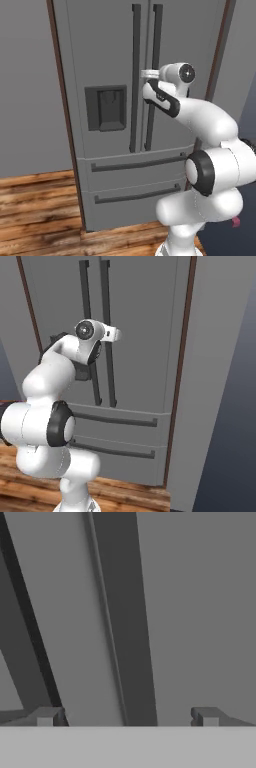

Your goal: Retrieve the sausage and cheese from the fridge and place them on the cutting board on the counter.

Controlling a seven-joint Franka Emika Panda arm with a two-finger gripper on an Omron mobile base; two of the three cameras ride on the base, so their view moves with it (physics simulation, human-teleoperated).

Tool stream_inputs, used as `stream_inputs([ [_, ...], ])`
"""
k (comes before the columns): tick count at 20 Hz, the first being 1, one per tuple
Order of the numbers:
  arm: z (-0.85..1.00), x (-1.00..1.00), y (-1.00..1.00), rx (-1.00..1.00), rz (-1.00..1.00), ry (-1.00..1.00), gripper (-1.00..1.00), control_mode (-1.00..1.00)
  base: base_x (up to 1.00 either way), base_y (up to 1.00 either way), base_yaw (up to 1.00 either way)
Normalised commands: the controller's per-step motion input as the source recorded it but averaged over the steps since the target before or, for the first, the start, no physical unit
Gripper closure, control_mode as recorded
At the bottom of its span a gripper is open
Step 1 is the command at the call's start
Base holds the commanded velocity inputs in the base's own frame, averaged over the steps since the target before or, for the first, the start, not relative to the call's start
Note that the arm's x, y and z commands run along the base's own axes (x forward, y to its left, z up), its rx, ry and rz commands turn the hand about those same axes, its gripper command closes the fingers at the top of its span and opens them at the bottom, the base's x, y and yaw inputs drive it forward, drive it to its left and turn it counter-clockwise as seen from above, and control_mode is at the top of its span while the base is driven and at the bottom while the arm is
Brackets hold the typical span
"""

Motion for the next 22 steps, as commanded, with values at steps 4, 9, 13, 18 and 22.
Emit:
stream_inputs([
  [4,0.0,0.86,0.0,0.05,0.0,0.01,-1.0,-1.0,0.0,0.0,0.0],
  [9,0.0,1.0,0.0,0.02,0.0,0.15,-1.0,-1.0,0.0,0.0,0.0],
  [13,0.0,0.91,0.0,0.0,0.0,0.19,-1.0,-1.0,0.0,0.0,0.0],
  [18,0.0,0.45,0.0,0.0,0.0,0.09,1.0,-1.0,0.0,0.0,0.0],
  [22,0.0,-0.4,0.0,0.0,0.0,0.0,1.0,-1.0,0.0,0.0,0.0],
])
